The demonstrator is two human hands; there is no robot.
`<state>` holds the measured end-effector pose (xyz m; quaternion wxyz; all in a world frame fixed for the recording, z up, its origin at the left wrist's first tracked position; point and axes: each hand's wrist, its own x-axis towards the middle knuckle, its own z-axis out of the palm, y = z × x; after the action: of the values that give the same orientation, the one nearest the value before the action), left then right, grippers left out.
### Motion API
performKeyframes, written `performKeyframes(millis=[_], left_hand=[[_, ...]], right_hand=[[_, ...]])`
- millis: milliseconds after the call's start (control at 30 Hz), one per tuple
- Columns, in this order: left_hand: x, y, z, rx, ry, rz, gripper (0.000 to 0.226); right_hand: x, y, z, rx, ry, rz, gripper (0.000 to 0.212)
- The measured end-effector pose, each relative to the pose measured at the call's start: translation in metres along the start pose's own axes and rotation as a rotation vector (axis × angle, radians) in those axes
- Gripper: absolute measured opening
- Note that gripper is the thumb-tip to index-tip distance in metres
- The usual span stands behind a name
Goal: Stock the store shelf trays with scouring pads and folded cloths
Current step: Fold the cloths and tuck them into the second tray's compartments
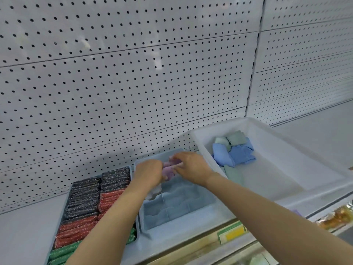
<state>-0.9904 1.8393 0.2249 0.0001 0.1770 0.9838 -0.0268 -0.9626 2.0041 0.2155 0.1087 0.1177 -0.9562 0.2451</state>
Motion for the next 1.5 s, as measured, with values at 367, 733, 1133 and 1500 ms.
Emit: performKeyframes(millis=[367, 733, 1133, 1500], left_hand=[[0.026, 0.157, -0.046, 0.043, 0.083, 0.289, 0.024], [0.049, 0.266, 0.033, 0.774, -0.47, 0.47, 0.072], [0.041, 0.268, 0.026, 0.767, -0.42, 0.468, 0.038], [0.039, 0.228, -0.064, 0.043, -0.034, 0.305, 0.023]], right_hand=[[-0.041, 0.095, -0.096, -0.288, 0.145, 0.218, 0.038], [-0.075, 0.163, -0.13, -0.377, 0.073, 0.274, 0.037], [-0.085, 0.166, -0.121, -0.298, 0.094, 0.194, 0.04], [-0.086, 0.139, -0.136, -0.13, 0.19, 0.158, 0.034]])
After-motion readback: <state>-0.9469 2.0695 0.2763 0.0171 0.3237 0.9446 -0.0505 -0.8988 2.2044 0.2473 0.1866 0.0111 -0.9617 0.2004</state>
